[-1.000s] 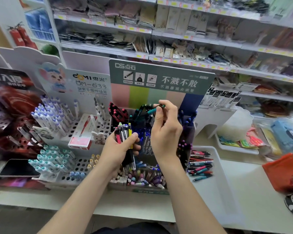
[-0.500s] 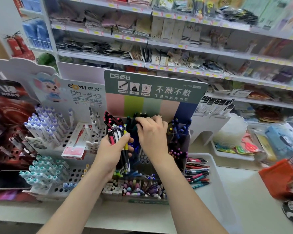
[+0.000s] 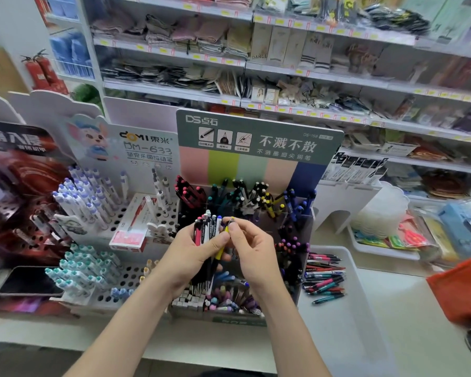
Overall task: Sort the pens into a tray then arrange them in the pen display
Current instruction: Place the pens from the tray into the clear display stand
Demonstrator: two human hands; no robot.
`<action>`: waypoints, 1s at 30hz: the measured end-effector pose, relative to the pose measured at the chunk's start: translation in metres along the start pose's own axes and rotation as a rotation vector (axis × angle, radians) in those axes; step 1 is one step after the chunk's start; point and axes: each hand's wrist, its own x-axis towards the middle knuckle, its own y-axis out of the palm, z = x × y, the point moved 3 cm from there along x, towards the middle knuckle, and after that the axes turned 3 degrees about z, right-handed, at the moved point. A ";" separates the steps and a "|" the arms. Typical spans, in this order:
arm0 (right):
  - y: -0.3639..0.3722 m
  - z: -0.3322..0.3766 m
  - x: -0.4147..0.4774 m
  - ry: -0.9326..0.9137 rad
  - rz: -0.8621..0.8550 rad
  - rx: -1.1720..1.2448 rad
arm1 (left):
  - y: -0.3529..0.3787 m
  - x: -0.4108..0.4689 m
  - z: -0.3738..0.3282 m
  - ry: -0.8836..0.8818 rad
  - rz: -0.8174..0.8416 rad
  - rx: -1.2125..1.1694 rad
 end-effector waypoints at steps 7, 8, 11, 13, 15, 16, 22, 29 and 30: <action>-0.015 0.007 0.000 -0.251 -0.365 -0.266 | -0.010 -0.001 0.010 -0.029 -0.129 0.135; -0.020 0.014 -0.001 -0.350 -0.455 -0.306 | -0.009 -0.001 0.009 -0.028 -0.122 0.132; -0.042 0.033 -0.001 -0.632 -0.722 -0.489 | -0.001 0.001 0.005 -0.021 -0.072 0.090; -0.055 0.042 0.002 -0.722 -0.816 -0.621 | 0.006 0.004 0.002 -0.015 -0.040 0.046; -0.066 0.044 0.015 -0.705 -0.760 -0.748 | 0.012 0.007 -0.001 -0.016 -0.023 0.008; -0.068 0.041 0.024 -0.675 -0.684 -0.827 | 0.015 0.009 -0.001 -0.019 -0.021 -0.009; -0.078 0.030 0.050 -0.558 -0.588 -1.163 | 0.024 0.016 -0.003 -0.038 -0.007 -0.021; -0.070 0.029 0.050 -0.409 -0.658 -1.359 | 0.023 0.020 0.001 -0.033 -0.036 -0.014; -0.070 0.029 0.050 -0.385 -0.669 -1.364 | 0.023 0.019 0.001 -0.021 -0.039 -0.030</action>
